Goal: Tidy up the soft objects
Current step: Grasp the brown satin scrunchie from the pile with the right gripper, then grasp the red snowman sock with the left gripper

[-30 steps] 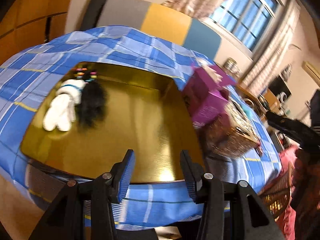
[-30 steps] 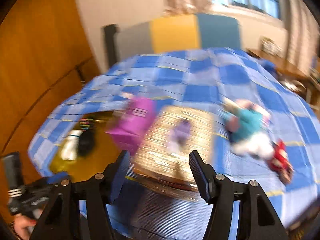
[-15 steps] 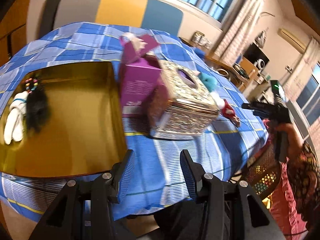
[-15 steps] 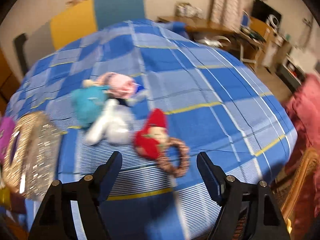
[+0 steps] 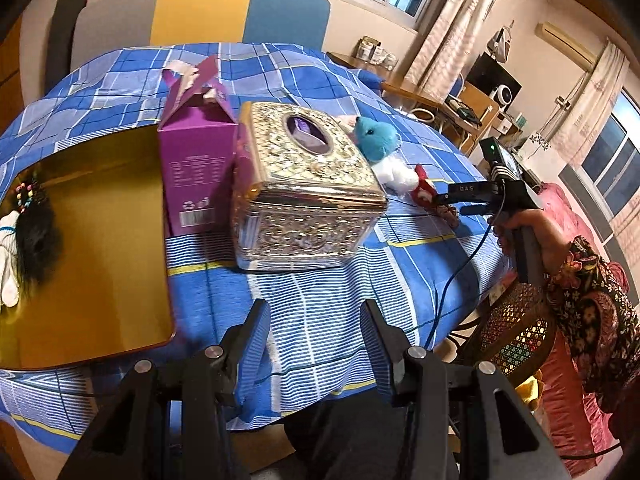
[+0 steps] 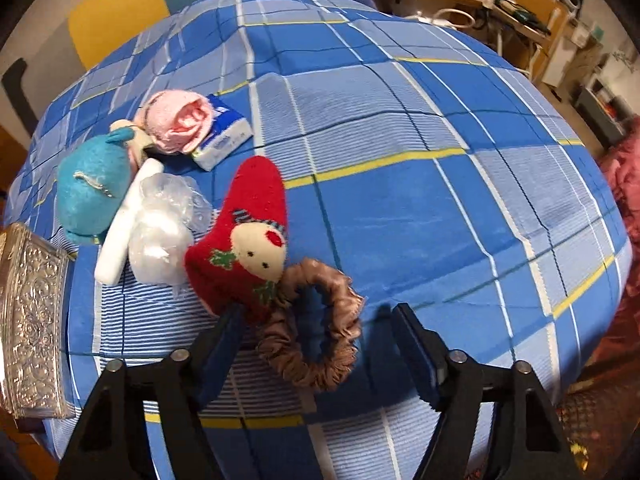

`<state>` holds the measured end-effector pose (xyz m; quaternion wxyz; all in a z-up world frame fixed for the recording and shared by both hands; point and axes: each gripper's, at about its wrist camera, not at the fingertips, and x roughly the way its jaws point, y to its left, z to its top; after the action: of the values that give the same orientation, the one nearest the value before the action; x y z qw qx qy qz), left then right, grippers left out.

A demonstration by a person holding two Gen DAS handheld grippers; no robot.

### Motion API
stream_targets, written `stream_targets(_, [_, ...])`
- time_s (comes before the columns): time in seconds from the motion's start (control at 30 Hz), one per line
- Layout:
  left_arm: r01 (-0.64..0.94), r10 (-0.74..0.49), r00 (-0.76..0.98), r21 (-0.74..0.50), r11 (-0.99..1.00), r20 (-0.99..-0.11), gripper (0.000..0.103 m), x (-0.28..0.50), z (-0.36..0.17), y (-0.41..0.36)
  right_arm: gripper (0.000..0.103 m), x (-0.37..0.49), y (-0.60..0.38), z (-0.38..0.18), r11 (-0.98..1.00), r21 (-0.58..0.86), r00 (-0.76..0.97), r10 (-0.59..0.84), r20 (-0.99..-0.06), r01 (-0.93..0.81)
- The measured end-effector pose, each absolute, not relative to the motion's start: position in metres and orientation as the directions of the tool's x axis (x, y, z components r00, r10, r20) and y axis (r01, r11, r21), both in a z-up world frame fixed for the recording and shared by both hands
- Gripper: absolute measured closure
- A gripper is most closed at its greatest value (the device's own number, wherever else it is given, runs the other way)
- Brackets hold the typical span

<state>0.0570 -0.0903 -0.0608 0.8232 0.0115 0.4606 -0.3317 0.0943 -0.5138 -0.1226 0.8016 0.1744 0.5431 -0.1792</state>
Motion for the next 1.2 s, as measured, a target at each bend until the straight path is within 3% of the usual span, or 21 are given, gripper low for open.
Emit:
stream_targets(0.1, [0.567, -0.538, 0.342, -0.287, 0.772, -0.771, 0.056, 0.058, -0.062, -0.1, 0.037, 0.096, -0.507, -0.126, 0.896, 0.072, 0.348, -0.095, -0.933, 0.439])
stream_targets(0.43, [0.623, -0.541, 0.323, -0.256, 0.739, -0.777, 0.056, 0.054, -0.054, -0.135, 0.081, 0.089, -0.5, -0.128, 0.904, 0.118, 0.374, -0.049, -0.926, 0.41])
stream_targets(0.8, [0.673, -0.55, 0.291, -0.241, 0.7, -0.783, 0.056, 0.054, -0.047, -0.184, 0.083, 0.074, -0.523, -0.099, 0.836, 0.216, 0.541, -0.111, -0.834, 0.505])
stream_targets(1.2, [0.754, -0.55, 0.249, -0.197, 0.627, -0.797, 0.056, 0.079, -0.04, -0.302, 0.083, 0.065, -0.55, -0.084, 0.747, 0.307, 0.625, -0.182, -0.759, 0.59])
